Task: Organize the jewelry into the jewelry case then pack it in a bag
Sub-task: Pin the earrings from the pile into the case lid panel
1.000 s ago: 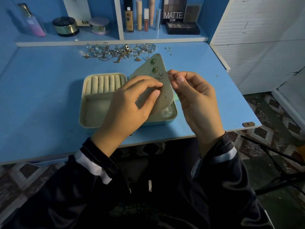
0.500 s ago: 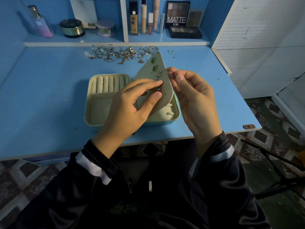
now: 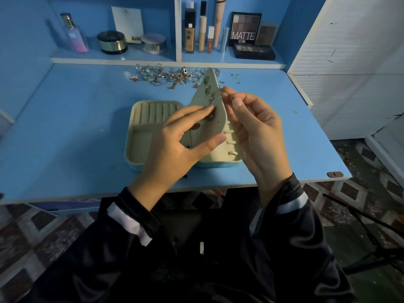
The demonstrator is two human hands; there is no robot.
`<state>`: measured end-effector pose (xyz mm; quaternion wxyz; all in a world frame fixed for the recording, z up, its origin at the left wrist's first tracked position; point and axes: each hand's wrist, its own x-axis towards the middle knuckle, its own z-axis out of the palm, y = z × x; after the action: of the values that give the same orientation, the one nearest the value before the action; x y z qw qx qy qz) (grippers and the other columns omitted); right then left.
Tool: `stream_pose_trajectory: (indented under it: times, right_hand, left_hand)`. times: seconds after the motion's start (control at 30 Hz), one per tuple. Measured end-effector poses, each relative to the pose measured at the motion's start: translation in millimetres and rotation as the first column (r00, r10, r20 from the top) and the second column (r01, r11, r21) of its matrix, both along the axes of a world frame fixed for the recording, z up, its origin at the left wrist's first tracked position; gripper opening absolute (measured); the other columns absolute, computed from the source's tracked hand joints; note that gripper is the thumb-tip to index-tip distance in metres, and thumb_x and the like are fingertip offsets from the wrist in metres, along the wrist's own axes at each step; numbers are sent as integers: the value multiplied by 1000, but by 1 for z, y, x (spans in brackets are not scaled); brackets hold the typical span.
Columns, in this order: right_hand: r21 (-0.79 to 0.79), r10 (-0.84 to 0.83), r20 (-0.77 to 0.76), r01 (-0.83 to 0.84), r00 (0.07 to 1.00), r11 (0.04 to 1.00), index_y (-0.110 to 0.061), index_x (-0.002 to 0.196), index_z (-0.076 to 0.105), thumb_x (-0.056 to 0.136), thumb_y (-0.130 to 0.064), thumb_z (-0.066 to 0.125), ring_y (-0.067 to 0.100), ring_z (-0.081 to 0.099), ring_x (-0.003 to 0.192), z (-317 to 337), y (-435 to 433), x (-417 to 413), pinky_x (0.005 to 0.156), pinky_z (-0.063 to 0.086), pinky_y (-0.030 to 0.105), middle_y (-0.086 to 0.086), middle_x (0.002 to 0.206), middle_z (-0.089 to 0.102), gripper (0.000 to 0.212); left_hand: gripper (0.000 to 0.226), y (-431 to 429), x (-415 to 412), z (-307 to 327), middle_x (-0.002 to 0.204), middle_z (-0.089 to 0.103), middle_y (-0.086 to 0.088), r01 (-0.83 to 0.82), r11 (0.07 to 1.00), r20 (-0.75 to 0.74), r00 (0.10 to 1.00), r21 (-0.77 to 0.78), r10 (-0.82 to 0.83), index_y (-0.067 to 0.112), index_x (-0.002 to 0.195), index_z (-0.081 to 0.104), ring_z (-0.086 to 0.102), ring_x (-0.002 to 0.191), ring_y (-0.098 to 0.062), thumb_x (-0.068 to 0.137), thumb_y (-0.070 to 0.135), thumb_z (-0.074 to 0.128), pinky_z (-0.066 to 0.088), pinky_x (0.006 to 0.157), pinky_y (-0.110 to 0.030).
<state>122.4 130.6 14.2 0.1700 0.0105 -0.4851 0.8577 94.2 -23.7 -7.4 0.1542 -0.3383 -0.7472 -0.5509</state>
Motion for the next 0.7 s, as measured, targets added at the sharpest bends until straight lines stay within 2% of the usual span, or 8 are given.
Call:
stream_pose_trajectory:
  times: [0.1, 0.4, 0.5, 0.7]
  right_hand:
    - [-2, 1, -6, -1, 1000, 1000, 2, 95, 60, 95, 3, 50, 22, 65, 105, -1, -3, -3, 95, 50, 27, 16, 109, 67, 10]
    - [76, -91, 78, 85, 993, 993, -1, 94, 65, 93, 1, 55, 13, 64, 78, -12, -16, -5, 79, 52, 25, 11, 91, 69, 10]
    - [60, -92, 72, 87, 993, 994, -1, 94, 67, 92, 0, 57, 18, 64, 80, -15, -20, -5, 80, 52, 28, 11, 89, 70, 10]
    - [39, -76, 61, 74, 995, 996, -2, 96, 68, 92, -1, 57, 22, 64, 84, -17, -30, -4, 88, 52, 35, 15, 94, 68, 12]
  left_hand:
    - [50, -2, -1, 2, 122, 61, 3, 8, 998, 54, 998, 66, -11, 7, 128, 60, 62, 114, -7, 85, 30, 73, 50, 95, -21]
    - [50, -7, -5, 1, 125, 64, -5, 67, 992, 133, 988, 109, -82, 7, 129, 59, 63, 116, -18, 86, 28, 73, 52, 98, -33]
    - [50, -9, -5, 1, 125, 64, -6, 73, 989, 146, 985, 132, -92, 6, 130, 58, 63, 116, -19, 86, 25, 73, 52, 98, -36]
    - [49, -12, -4, 2, 125, 64, -7, 67, 987, 179, 979, 149, -94, 3, 130, 58, 63, 116, -18, 86, 19, 73, 51, 98, -31]
